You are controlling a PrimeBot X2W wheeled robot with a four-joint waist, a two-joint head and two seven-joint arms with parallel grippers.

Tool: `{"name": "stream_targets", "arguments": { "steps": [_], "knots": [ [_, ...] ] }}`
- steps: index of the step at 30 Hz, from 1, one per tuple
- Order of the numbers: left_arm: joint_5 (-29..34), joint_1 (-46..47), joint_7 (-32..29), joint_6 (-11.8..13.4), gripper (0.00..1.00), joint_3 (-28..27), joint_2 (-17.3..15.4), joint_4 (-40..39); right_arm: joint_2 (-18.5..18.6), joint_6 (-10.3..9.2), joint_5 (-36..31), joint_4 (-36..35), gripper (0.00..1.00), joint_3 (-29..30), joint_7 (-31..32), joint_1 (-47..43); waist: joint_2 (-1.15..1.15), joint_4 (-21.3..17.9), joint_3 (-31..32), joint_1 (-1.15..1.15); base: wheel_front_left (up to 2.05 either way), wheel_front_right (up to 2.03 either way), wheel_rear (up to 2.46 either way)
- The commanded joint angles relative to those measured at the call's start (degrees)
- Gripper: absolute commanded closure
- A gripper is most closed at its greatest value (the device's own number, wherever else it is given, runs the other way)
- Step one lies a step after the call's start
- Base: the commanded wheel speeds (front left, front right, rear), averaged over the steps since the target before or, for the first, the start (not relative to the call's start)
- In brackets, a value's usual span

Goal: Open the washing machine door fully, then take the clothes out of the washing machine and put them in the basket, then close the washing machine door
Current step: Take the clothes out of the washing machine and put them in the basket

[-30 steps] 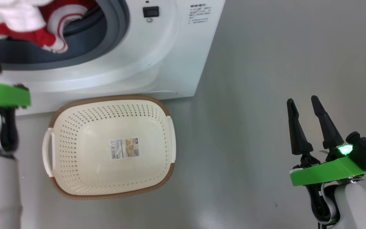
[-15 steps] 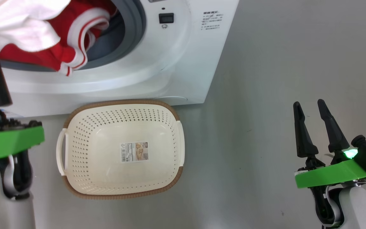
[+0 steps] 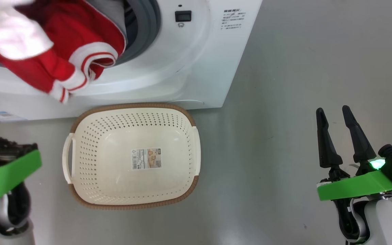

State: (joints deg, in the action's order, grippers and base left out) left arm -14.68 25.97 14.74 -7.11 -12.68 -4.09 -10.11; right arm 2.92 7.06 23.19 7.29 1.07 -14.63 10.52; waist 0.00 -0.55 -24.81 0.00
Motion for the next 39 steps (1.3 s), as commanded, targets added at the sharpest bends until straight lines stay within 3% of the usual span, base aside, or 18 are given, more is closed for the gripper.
{"name": "stream_targets", "arguments": {
  "steps": [1,16,34,39],
  "knots": [
    [0.1,-1.7,0.3,-0.4,1.0,-1.2,-1.2,-0.5,0.0,0.43,-0.3,-1.6,0.0,-1.3,-0.4,-0.3,0.0,0.0,-0.3,0.0,0.0,0.0,0.0],
    [-0.5,-3.3,0.3,-0.4,1.0,3.2,0.3,21.0,0.0,0.43,1.0,-2.0,0.0,-2.4,-0.4,1.5,0.0,-1.7,-4.4,0.0,0.0,0.0,0.0],
    [1.9,9.9,0.3,-0.4,1.0,9.3,-3.9,48.1,0.0,0.43,1.6,-3.1,0.0,-3.4,-0.4,4.5,0.0,-3.1,-12.7,0.0,0.0,0.0,0.0],
    [2.2,14.0,0.3,-0.4,0.77,9.8,-4.5,53.2,0.0,0.43,1.7,-3.2,0.0,-3.7,-0.4,5.2,0.0,-3.6,-13.8,0.0,0.0,0.0,0.0]
  ]
}}
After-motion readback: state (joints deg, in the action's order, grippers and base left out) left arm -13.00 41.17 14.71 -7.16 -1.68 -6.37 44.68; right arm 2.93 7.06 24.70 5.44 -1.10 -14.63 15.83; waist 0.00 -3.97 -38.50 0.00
